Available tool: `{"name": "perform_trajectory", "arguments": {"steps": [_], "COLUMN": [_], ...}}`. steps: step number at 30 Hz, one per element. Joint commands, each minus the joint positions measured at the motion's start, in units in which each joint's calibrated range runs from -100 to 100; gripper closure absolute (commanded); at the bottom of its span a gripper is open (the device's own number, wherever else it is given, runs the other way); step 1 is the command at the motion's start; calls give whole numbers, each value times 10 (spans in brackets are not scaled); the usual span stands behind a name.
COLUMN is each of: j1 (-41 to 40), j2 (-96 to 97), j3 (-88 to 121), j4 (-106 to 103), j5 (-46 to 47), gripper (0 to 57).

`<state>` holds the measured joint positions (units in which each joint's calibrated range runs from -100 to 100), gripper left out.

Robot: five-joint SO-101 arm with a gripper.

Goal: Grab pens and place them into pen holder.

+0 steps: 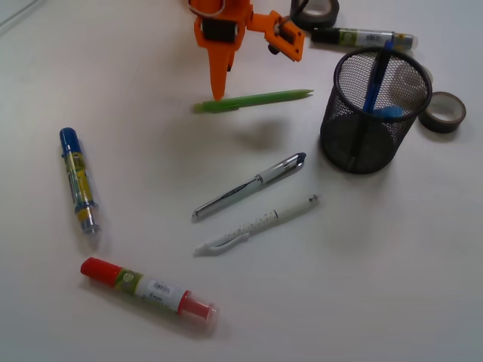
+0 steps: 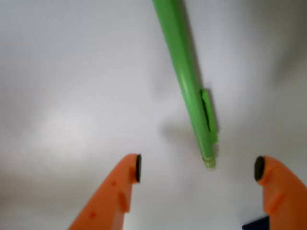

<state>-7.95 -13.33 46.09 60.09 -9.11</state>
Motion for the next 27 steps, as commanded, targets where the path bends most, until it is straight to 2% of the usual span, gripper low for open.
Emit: {"name": "perform_trajectory", "arguments": {"steps": [1,20,22,27], "j1": [2,4,4,4], "j2": [38,237,259,309], "j3": [-40,-189,-212,-264], "j4": [3,86,98,131], "j5": [14,42,48,57], "gripper": [302,304,331,476]}}
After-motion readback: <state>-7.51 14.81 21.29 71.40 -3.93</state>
